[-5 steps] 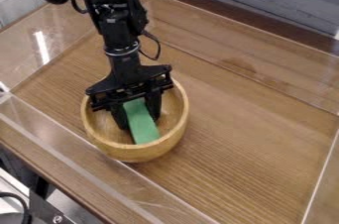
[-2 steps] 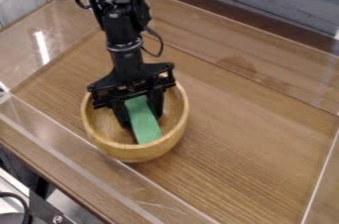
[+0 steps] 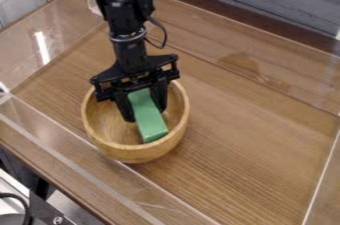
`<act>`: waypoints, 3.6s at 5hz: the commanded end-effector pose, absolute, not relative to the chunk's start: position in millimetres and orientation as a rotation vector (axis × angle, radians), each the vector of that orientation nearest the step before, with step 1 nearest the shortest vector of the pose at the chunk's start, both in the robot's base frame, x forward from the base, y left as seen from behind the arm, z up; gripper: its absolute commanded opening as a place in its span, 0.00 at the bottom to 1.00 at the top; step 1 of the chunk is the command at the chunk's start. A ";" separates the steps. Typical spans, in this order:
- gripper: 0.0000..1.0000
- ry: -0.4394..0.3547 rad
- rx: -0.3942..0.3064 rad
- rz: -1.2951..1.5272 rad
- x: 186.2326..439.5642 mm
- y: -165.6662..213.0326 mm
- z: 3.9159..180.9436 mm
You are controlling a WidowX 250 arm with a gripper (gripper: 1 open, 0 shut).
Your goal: Remove the green block from inside the brown bowl and put it on the table
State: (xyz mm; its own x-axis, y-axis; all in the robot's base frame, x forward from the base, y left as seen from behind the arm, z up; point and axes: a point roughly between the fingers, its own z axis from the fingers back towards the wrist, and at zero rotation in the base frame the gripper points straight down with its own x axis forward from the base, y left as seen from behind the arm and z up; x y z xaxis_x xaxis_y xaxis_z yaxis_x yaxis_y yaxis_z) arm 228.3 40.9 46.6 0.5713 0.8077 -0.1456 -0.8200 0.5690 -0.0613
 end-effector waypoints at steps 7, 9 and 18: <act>0.00 -0.013 -0.212 0.891 268.9 14.4 97.0; 0.00 -0.022 -0.227 0.844 285.3 -8.2 105.2; 0.00 -0.039 -0.233 0.310 263.1 -93.5 110.8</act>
